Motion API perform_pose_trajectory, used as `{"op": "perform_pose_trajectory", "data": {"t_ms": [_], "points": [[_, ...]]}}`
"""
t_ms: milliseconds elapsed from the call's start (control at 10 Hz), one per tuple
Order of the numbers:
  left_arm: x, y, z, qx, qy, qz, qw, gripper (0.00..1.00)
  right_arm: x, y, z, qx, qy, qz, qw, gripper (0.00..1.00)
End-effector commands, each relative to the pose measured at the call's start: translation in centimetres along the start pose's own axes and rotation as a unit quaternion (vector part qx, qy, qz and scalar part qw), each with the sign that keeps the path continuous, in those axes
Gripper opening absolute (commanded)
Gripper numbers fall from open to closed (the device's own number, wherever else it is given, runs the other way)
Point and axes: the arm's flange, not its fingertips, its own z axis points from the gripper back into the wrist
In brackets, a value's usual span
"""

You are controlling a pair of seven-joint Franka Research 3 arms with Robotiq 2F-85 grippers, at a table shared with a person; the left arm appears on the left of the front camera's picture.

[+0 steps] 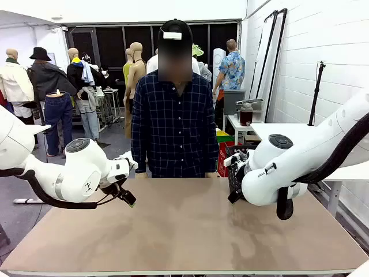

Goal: Fold the training pants.
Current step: Grab both ends of the Training pants handed by a person.

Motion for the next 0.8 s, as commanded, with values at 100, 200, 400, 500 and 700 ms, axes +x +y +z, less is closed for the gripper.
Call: {"op": "perform_pose_trajectory", "data": {"t_ms": [100,200,400,500,700], "points": [[0.01,0.00,0.01,0.000,0.000,0.000,1.000,1.00,0.00,0.00,0.00,0.000,0.000,0.000,1.000,1.00],[0.01,0.00,0.01,0.000,0.000,0.000,1.000,1.00,0.00,0.00,0.00,0.000,0.000,0.000,1.000,1.00],[0.01,0.00,0.01,0.000,0.000,0.000,1.000,1.00,0.00,0.00,0.00,0.000,0.000,0.000,1.000,1.00],[0.01,0.00,0.01,0.000,0.000,0.000,1.000,1.00,0.00,0.00,0.00,0.000,0.000,0.000,1.000,1.00],[0.01,0.00,0.01,0.000,0.000,0.000,1.000,1.00,0.00,0.00,0.00,0.000,0.000,0.000,1.000,1.00]]}}
